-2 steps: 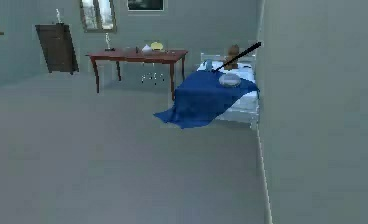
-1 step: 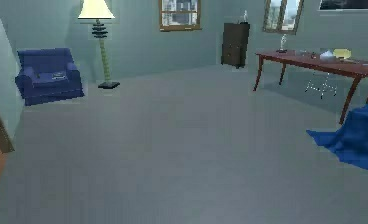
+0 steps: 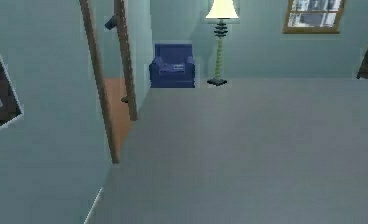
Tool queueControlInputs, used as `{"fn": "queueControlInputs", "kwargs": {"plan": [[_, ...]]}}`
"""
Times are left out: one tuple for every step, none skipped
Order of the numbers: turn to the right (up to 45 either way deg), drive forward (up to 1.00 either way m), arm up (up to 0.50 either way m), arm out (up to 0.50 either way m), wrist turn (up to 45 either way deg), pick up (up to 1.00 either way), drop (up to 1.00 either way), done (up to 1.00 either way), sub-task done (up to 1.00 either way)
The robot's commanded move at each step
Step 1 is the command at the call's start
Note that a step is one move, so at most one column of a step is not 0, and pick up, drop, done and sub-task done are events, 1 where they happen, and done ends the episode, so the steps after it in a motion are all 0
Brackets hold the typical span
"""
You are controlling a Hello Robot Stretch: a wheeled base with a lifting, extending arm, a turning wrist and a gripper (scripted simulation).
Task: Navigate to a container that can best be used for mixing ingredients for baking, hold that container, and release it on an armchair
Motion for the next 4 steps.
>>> {"fn": "queueControlInputs", "kwargs": {"plan": [[0.0,0.25,0.00,0.00,0.0,0.00,0.00,0.00,0.00],[45.0,0.00,0.00,0.00,0.0,0.00,0.00,0.00,0.00],[12.0,0.00,0.00,0.00,0.0,0.00,0.00,0.00,0.00],[3.0,0.00,0.00,0.00,0.0,0.00,0.00,0.00,0.00]]}}
